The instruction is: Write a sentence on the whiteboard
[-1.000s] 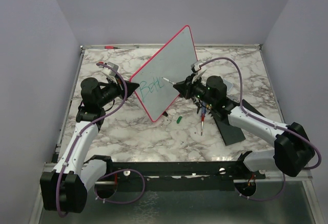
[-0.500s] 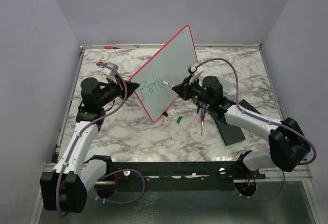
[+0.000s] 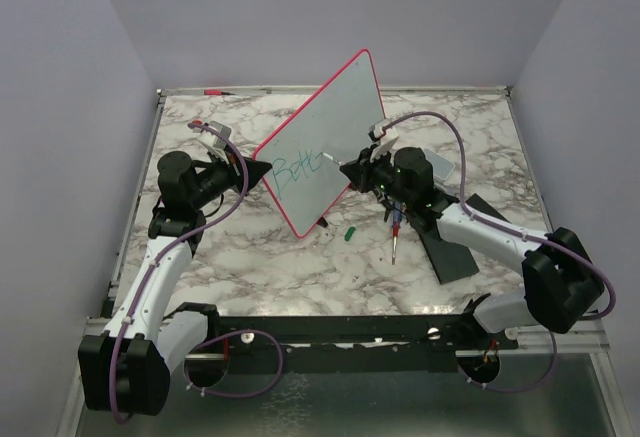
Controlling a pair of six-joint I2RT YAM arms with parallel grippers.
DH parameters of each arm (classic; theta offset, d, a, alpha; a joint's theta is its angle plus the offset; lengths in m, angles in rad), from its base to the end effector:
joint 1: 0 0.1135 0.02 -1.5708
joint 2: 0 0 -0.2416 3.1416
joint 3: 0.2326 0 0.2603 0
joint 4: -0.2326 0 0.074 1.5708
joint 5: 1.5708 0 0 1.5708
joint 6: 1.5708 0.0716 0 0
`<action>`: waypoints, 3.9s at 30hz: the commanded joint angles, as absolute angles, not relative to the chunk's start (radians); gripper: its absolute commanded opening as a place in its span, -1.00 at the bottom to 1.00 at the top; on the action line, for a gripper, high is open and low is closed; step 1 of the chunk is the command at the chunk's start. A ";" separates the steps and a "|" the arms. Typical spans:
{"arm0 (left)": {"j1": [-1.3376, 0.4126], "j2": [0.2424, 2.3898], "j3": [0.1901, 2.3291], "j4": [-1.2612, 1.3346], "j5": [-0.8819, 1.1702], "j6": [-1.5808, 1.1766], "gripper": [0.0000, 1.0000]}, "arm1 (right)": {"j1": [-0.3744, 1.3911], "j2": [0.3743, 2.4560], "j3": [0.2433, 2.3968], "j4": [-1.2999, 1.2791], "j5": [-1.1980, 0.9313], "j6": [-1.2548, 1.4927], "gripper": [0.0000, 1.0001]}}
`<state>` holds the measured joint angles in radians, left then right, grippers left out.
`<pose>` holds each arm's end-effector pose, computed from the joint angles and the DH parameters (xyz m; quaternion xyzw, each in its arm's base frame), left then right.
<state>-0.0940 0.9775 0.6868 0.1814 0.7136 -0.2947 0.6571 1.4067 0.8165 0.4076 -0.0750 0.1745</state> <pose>0.2665 -0.0722 0.2847 0.1620 0.7176 -0.3760 0.5634 0.2876 0.2286 0.2343 -0.2068 0.7401 0.2846 0.5731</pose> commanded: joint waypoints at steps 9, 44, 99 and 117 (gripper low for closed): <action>-0.122 1.015 0.645 0.017 0.771 -0.229 -1.00 | 0.651 1.429 0.897 0.394 -0.032 0.158 -0.99; -0.125 1.020 0.645 0.018 0.772 -0.229 -1.00 | 0.676 1.448 0.796 0.358 -0.136 0.143 -0.99; -0.127 1.015 0.646 0.018 0.776 -0.230 -1.00 | 0.661 1.443 0.916 0.366 0.065 0.115 -0.99; -0.130 1.014 0.644 0.019 0.775 -0.232 -1.00 | 0.661 1.459 0.849 0.343 0.071 0.132 -0.99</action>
<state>-0.1005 0.9802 0.6880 0.1852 0.7101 -0.2943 0.6617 1.4300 0.8246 0.3416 0.0589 0.1383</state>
